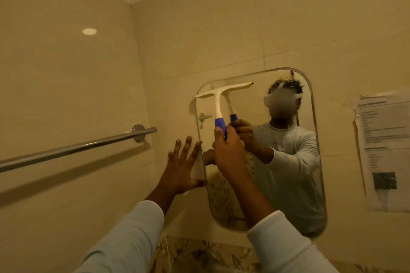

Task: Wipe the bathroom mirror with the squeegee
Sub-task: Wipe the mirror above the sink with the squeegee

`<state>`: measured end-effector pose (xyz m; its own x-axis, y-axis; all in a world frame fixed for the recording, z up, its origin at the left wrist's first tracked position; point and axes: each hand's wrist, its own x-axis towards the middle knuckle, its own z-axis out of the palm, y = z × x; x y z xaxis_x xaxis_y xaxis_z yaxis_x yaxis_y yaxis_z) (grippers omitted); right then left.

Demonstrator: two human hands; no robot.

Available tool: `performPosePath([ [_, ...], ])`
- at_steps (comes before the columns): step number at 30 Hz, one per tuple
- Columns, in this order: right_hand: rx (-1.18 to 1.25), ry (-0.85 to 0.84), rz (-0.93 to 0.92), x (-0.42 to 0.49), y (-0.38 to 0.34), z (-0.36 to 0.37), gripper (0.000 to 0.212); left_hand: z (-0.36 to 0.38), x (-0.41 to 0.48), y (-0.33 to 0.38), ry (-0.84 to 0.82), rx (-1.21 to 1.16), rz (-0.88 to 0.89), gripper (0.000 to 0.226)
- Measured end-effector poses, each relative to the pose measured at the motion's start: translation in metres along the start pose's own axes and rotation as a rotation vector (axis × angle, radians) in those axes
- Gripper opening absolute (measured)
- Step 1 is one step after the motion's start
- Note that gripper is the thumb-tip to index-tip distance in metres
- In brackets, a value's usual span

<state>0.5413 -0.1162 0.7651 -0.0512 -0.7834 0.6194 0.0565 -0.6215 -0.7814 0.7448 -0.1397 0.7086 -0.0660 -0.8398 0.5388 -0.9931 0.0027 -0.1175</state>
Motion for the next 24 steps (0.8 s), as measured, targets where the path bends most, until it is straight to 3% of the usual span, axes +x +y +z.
performPosePath([
  [5,-0.053,0.034,-0.01,-0.012,0.02,-0.002,0.02,0.001,-0.001,0.001,-0.009,0.0,-0.019,0.138],
  [24,-0.12,-0.056,0.228,-0.144,0.12,-0.044,0.014,-0.01,-0.002,0.003,-0.055,0.039,-0.006,0.149],
])
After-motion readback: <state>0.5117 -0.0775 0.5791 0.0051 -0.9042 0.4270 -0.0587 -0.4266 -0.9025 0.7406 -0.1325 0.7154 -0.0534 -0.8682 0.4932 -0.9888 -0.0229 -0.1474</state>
